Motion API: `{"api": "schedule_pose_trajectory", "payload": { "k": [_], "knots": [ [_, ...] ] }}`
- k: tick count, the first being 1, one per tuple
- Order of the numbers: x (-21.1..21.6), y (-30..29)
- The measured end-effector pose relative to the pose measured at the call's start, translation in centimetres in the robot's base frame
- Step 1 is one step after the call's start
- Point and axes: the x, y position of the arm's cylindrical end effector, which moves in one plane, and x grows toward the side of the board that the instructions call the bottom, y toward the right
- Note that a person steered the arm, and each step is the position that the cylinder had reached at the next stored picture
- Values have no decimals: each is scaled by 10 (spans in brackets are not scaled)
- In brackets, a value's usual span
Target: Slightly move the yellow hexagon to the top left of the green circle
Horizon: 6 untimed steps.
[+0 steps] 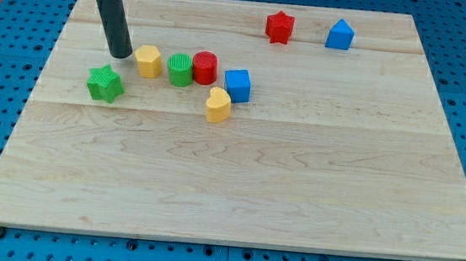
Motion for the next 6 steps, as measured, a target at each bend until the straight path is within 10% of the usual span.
{"api": "schedule_pose_trajectory", "payload": {
  "k": [4,6],
  "knots": [
    [-30,56],
    [-10,-43]
  ]
}}
